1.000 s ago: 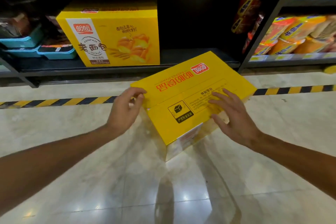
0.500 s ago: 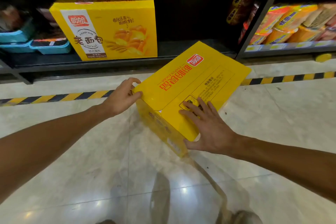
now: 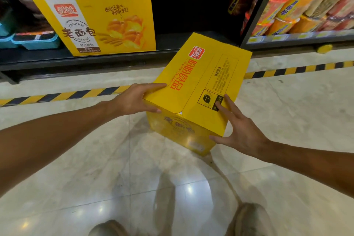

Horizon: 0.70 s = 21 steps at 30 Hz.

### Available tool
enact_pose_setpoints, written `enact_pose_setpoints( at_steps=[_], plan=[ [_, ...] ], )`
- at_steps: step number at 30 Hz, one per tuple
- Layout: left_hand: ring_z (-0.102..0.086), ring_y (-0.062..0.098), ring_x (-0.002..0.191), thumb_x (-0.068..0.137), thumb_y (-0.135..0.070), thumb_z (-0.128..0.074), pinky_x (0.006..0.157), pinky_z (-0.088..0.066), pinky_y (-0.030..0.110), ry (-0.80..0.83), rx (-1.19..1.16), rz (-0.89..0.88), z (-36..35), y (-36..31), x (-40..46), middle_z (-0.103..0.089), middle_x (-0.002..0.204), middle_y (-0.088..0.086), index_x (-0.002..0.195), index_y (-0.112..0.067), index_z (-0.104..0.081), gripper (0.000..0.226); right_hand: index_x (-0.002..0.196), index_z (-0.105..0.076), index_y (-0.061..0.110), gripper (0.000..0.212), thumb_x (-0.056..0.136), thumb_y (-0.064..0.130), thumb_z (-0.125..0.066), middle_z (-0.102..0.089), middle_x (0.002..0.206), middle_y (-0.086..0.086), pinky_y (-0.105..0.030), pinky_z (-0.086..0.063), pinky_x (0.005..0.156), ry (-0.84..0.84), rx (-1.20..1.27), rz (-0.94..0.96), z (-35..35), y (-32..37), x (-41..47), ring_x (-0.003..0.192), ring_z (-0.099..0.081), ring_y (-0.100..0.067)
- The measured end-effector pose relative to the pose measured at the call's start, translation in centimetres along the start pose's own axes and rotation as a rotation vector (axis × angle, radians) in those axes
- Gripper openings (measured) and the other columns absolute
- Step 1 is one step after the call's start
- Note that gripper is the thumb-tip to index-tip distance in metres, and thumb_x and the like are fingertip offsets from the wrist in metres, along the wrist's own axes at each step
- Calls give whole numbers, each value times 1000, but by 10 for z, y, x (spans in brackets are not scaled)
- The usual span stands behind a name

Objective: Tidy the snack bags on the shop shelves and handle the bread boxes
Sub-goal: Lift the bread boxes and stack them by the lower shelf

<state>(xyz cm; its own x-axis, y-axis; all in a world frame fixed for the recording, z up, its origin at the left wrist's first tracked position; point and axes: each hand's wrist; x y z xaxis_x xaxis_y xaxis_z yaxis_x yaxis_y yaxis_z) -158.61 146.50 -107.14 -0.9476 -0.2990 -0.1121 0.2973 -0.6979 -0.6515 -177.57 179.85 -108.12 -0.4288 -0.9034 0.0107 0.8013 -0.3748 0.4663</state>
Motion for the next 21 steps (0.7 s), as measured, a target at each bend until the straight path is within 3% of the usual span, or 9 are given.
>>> enact_pose_setpoints(
  at_steps=[4, 8, 13, 18, 21],
  plan=[
    [-59, 16, 126, 72, -52, -82, 97, -56, 36, -71, -107, -56, 5, -16, 11, -56, 147, -7, 148, -38, -52, 83, 157, -42, 29, 99, 72, 73, -68, -22, 170, 16, -45, -46, 115, -88, 72, 40, 32, -18, 6, 144, -47, -13],
    [-60, 10, 123, 73, -53, -80, 96, -55, 29, -171, -140, -121, 19, -40, 33, -60, 139, -12, 145, -30, -58, 79, 151, -53, 27, 82, 79, 59, -74, -38, 163, 14, -41, -49, 113, -201, 163, 22, 58, -32, 21, 138, -51, -6],
    [-58, 8, 124, 75, -53, -77, 99, -52, 24, -205, -113, -142, 29, -48, 51, -61, 140, -8, 145, -28, -58, 77, 151, -52, 26, 78, 83, 57, -71, -41, 162, 10, -32, -47, 114, -228, 190, 17, 74, -35, 33, 145, -44, -6],
    [-60, 9, 122, 76, -50, -78, 94, -54, 23, -208, -116, -146, 30, -47, 53, -62, 141, -6, 145, -28, -58, 75, 150, -52, 28, 78, 81, 58, -72, -41, 161, 14, -2, -38, 104, -206, 221, -2, 76, -33, 33, 143, -43, -1],
    [-60, 7, 120, 75, -49, -79, 89, -52, 14, -198, -114, -149, 28, -46, 51, -61, 141, -6, 145, -27, -58, 76, 149, -53, 28, 77, 80, 58, -72, -41, 161, 14, -1, -38, 101, -190, 215, -7, 75, -32, 32, 141, -43, 0]
  ],
)
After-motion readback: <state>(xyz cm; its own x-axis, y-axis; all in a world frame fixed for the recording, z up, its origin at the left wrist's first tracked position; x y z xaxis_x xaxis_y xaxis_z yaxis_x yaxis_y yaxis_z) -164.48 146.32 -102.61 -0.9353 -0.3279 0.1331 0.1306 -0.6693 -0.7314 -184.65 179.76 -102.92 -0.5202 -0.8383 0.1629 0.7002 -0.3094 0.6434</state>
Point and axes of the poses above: each hand's wrist, its own x-axis towards the middle knuckle, its own z-axis out of the back of the hand, y = z × x
